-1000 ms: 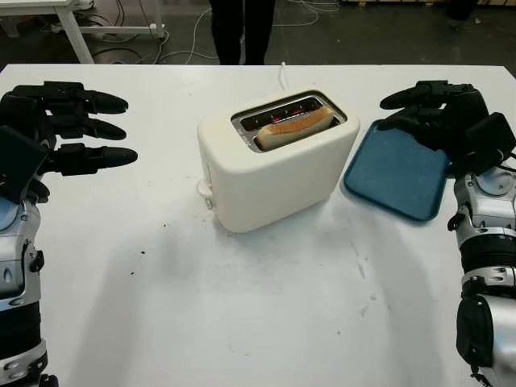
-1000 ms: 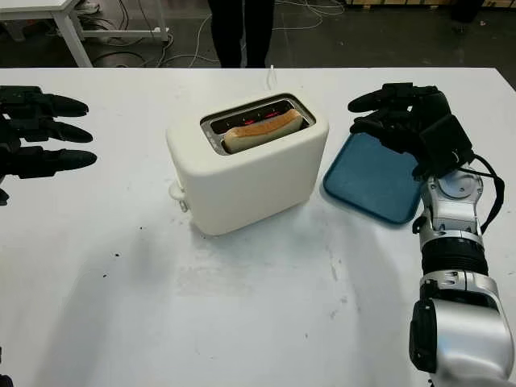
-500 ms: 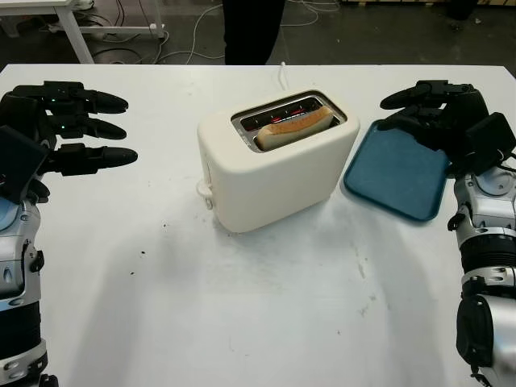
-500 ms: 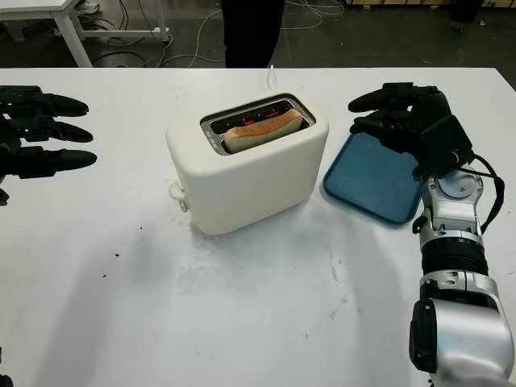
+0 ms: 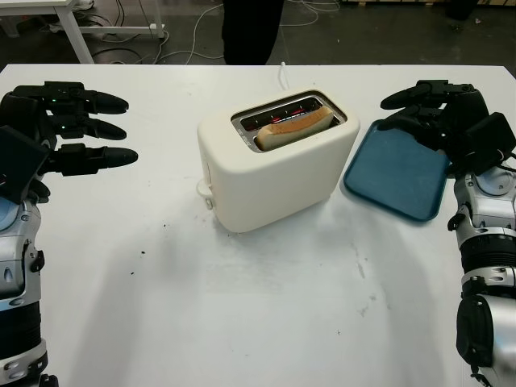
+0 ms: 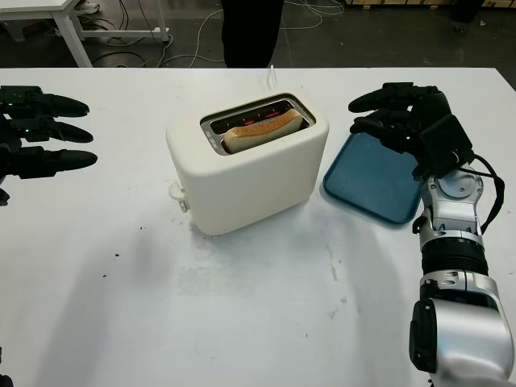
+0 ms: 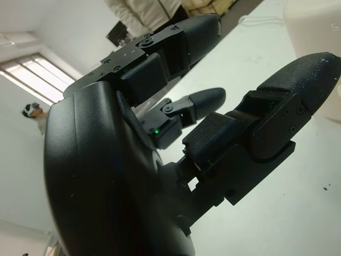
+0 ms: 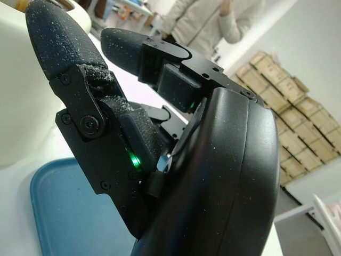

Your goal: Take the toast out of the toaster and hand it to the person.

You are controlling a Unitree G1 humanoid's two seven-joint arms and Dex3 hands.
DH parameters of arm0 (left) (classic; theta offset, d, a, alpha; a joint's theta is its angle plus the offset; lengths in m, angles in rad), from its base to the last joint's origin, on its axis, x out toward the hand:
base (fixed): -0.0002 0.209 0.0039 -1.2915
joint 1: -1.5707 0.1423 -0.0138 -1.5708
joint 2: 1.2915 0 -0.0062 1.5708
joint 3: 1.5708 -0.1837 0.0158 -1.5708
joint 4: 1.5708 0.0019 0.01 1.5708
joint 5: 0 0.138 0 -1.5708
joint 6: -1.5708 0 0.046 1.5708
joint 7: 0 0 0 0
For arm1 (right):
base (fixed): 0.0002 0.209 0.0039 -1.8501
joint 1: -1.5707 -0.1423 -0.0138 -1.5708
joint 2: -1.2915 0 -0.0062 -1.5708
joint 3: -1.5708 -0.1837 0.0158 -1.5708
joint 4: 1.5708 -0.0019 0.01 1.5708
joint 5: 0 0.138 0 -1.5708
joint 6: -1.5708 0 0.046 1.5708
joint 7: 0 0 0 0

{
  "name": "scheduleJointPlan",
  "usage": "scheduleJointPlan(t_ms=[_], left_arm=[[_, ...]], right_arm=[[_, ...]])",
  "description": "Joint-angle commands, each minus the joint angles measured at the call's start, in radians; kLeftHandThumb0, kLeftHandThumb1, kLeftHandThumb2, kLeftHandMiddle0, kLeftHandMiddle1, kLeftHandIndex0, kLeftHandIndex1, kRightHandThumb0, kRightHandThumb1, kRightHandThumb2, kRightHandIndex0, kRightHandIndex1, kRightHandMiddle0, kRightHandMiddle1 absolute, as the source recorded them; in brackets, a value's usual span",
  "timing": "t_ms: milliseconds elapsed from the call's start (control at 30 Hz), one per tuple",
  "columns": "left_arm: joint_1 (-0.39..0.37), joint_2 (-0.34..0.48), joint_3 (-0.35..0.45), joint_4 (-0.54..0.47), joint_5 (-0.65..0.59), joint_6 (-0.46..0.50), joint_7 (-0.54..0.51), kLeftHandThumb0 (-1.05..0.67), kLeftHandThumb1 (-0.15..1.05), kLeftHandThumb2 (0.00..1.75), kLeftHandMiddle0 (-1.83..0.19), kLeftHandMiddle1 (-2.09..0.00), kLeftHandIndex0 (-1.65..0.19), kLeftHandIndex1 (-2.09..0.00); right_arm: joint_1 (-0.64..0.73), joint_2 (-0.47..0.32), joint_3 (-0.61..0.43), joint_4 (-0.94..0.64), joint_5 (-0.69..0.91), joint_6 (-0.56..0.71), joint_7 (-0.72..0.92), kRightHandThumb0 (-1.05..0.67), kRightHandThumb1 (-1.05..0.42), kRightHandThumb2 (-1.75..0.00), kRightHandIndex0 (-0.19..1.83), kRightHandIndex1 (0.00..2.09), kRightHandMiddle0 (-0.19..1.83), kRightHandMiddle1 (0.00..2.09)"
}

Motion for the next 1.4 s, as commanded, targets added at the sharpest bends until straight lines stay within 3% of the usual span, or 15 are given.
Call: scheduleJointPlan(t_ms=[0, 1367], left_arm=[[0.008, 0.000, 0.000, -0.002, 0.000, 0.001, 0.005, -1.03, 0.35, 0.00, -1.16, -0.52, -1.17, -0.29], [0.004, 0.010, 0.002, 0.005, 0.006, -0.007, 0.001, -1.04, 0.36, 0.00, -1.18, -0.48, -1.16, -0.30]], right_arm=[[-0.004, -0.003, -0.001, -0.007, 0.007, 0.004, 0.000, -1.05, -0.79, 0.00, 1.03, 0.80, 1.12, 0.48], [-0.008, 0.000, 0.006, -0.012, 0.000, -0.008, -0.008, -1.05, -0.80, 0.00, 1.03, 0.79, 1.10, 0.51]])
